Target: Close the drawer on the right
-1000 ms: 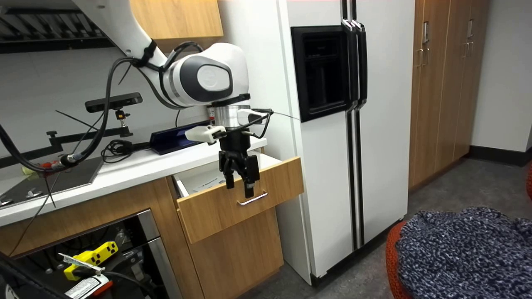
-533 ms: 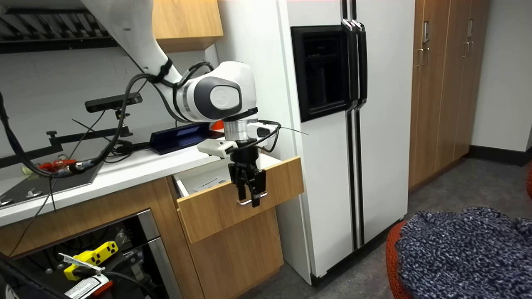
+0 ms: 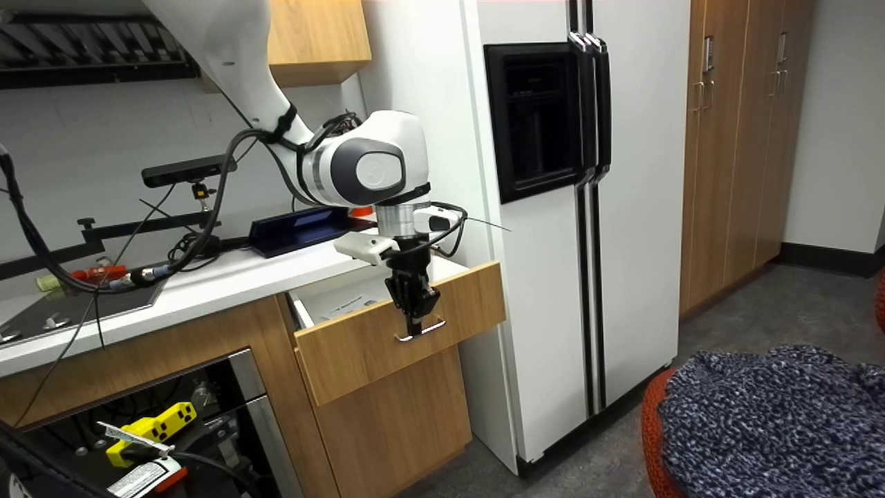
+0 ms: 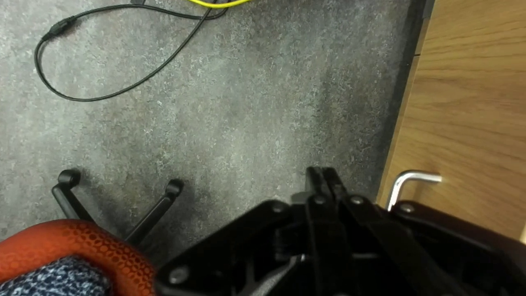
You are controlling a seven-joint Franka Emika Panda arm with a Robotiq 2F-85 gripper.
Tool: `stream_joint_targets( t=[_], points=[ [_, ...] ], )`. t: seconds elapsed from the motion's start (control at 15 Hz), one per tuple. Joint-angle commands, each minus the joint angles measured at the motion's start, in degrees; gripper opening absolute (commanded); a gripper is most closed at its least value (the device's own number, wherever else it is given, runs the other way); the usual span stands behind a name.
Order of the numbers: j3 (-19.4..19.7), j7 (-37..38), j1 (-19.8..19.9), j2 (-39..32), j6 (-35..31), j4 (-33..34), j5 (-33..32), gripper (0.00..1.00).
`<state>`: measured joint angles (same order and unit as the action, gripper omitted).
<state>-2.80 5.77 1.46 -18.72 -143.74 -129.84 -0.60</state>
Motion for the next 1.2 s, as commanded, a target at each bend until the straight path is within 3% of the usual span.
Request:
stream_joint_targets(
  t=[0.0, 1.13],
  points=[
    [-1.2, -2.7, -0.6, -2.2, -2.4, 1.3, 4.2, 0.0],
    [-8.1, -12.8, 1.8, -8.1, -4.2, 7.3, 19.4, 0.0]
  ],
)
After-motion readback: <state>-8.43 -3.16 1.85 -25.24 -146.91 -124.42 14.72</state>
